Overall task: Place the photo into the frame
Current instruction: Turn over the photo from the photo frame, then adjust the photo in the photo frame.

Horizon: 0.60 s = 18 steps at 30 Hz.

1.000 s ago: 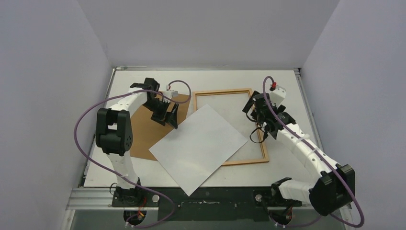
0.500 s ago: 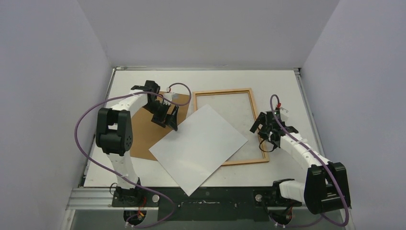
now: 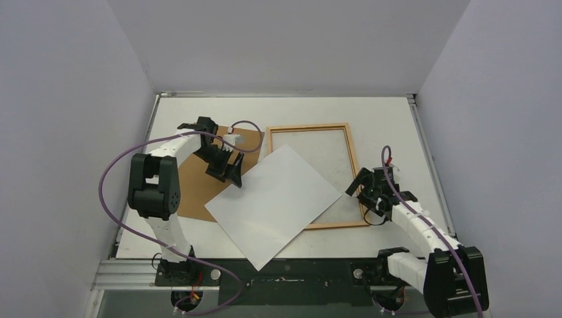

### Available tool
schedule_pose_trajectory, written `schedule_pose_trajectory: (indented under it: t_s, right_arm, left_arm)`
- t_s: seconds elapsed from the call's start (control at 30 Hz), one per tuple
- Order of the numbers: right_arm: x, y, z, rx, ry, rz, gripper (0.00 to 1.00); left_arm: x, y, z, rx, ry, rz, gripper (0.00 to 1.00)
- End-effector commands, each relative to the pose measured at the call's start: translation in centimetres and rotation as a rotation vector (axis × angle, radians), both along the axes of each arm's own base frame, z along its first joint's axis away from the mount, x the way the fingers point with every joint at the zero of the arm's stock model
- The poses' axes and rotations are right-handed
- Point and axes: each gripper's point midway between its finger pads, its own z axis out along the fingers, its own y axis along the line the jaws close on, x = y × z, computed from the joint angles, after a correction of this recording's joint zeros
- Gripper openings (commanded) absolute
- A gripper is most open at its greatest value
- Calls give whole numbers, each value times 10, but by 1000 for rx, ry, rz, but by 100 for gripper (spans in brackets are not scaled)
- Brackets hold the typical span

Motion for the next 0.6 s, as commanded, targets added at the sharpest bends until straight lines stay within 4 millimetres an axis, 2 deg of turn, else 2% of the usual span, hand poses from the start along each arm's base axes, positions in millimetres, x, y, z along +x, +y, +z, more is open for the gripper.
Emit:
schedule_pose_trajectory:
  t_s: [0.0,0.2,0.33,0.4,0.47,0.57]
  right_arm:
    - [-4,16,10,112,-49,-18,95]
    - [-11,40,17,147,-66,10,95]
    - [-7,54,20,139,-73,20,95]
    - [-2,53,24,94,-84,7,96]
    - [2,44,35,19,-100,-18,97]
    - [6,34,70,-48,-179,-55,98]
  left_arm:
    - [10,4,19,-11,-83,-8,92]
    - [12,12,17,-8,-71,12,91]
    - [15,20,16,-12,-58,34,89]
    - [17,25,18,-16,-55,46,89]
    - [19,32,21,-20,-55,55,89]
    - [22,43,29,-22,-66,54,88]
